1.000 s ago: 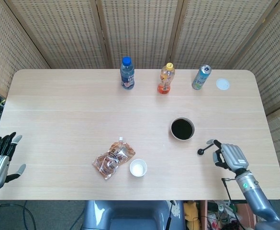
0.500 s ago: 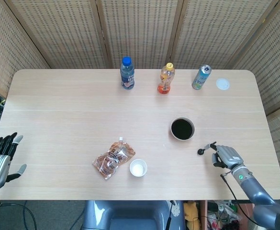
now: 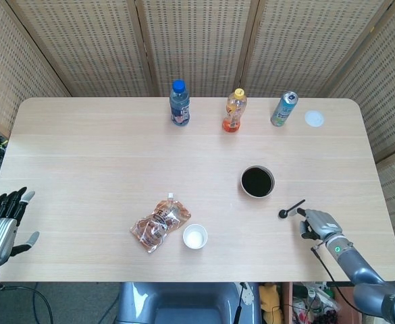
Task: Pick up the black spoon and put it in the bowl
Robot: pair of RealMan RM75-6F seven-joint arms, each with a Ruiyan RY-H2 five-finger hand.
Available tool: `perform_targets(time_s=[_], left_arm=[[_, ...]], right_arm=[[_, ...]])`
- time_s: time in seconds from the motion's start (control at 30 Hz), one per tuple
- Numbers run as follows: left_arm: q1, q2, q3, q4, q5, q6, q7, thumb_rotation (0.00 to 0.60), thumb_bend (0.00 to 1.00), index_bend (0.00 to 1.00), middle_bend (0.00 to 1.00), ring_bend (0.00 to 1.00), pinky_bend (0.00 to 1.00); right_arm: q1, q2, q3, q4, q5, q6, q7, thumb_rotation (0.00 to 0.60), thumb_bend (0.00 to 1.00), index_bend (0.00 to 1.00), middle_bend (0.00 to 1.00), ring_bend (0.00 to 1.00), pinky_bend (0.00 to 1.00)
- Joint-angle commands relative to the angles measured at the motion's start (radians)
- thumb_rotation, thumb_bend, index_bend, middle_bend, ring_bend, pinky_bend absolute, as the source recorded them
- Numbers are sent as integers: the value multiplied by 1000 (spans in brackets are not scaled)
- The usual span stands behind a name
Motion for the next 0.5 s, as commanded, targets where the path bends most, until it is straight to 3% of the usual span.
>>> perform_targets(time_s=[0.03, 0.5], left_arm=[[-1, -1, 0, 3, -2, -3, -2, 600, 316, 0, 0, 0, 0], [0, -9, 3, 27, -15, -13, -22, 600, 316, 0, 0, 0, 0]], right_arm=[[9, -6, 0, 2, 4, -4, -3, 600, 964, 267, 949, 988, 995], [71, -50, -3, 26, 45, -33, -37, 600, 963, 267, 949, 988, 995]])
